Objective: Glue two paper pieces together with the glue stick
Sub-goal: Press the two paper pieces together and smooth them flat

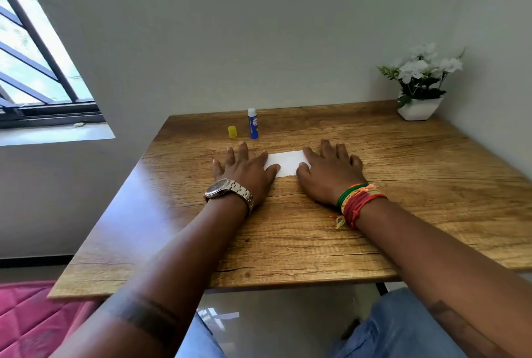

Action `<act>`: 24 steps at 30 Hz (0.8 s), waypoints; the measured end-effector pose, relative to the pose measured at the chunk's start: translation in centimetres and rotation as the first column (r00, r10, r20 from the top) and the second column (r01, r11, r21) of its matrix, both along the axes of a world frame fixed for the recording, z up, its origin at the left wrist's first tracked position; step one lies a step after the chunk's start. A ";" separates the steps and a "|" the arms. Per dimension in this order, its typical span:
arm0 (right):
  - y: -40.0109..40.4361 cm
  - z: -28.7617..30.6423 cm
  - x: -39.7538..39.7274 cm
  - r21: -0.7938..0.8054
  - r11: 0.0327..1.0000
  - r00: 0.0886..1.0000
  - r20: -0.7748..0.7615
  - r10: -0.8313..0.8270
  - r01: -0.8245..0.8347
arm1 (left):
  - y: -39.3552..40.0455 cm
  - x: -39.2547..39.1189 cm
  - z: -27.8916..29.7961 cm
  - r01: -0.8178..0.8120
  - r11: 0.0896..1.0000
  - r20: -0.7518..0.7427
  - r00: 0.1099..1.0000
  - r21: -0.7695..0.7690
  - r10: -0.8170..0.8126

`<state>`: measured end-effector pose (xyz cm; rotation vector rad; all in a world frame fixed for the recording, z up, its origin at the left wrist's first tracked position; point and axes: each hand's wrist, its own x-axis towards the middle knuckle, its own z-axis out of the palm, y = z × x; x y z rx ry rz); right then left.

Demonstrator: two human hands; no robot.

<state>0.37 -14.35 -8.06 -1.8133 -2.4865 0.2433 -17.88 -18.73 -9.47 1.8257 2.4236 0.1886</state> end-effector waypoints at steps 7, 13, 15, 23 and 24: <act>0.6 0.1 0.5 -0.032 0.999 0.999 -0.032 0.032 -0.033 | -0.2 0.3 0.5 0.001 1.000 -0.049 0.999 -0.015 -0.002; 2.5 0.7 2.7 0.052 0.991 0.986 -0.108 0.127 -0.122 | 1.6 2.7 2.0 0.392 0.919 -0.212 0.902 0.037 -0.376; 2.9 1.0 3.4 0.046 0.988 0.980 -0.130 0.151 -0.147 | 2.1 3.2 2.1 0.430 0.903 -0.155 0.891 -0.021 -0.428; 1.3 1.6 4.0 0.066 0.973 0.965 -0.124 0.230 -0.223 | 2.9 2.7 1.1 0.387 0.921 -0.140 0.911 -0.036 -0.388; 1.0 1.6 4.4 0.065 0.967 0.957 -0.142 0.253 -0.246 | 3.0 2.8 1.0 0.386 0.922 -0.136 0.912 -0.043 -0.388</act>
